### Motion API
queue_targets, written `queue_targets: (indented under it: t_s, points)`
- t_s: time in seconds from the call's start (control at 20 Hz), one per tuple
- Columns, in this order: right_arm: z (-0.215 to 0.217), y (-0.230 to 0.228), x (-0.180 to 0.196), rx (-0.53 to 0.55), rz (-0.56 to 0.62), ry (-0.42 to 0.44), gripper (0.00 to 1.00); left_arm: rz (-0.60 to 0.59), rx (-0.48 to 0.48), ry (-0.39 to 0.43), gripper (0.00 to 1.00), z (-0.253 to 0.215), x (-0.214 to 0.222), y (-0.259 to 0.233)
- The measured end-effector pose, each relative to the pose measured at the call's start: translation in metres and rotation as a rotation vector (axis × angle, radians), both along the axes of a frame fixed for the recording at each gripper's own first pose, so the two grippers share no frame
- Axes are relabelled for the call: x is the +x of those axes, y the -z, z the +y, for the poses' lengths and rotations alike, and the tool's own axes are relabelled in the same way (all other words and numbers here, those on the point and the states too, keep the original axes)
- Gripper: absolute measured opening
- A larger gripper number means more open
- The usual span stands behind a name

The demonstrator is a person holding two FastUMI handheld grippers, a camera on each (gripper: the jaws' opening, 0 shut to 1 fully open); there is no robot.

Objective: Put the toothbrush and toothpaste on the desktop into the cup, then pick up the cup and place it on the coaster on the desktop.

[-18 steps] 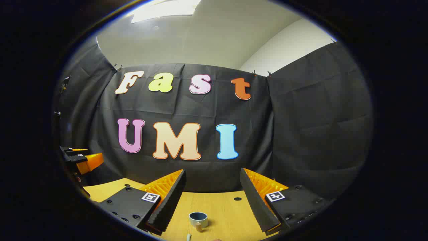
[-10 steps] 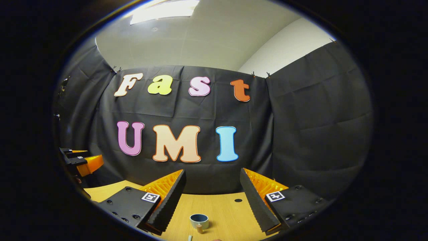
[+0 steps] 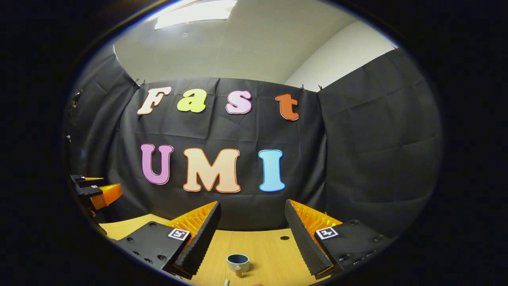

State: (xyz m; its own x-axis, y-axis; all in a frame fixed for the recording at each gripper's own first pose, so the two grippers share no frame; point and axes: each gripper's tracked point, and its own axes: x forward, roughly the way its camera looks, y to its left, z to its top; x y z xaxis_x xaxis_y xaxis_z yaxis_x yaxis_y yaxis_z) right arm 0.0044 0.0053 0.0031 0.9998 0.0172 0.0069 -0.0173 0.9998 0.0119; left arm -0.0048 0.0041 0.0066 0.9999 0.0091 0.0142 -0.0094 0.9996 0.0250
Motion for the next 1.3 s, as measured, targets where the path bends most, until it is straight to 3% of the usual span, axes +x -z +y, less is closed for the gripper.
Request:
queue_targets:
  t_s: [0.5, 0.55, 1.0, 1.3]
  points:
    - [0.039, 0.035, 0.008, 0.001, 0.06, -0.112, 0.96, -0.006, 0.021, -0.022, 0.94, 0.01, -0.005, 0.002]
    - [0.045, 0.042, 0.009, -0.009, 0.074, -0.126, 1.0, -0.003, 0.019, -0.026, 0.94, 0.012, -0.005, 0.003]
    - [0.075, 0.116, 0.011, -0.057, 0.215, -0.165, 0.99, -0.021, 0.025, -0.053, 0.94, 0.036, -0.014, -0.006]
    - [0.077, 0.187, 0.012, -0.059, 0.37, -0.175, 0.99, -0.023, 0.023, -0.073, 0.94, 0.048, -0.019, -0.008]
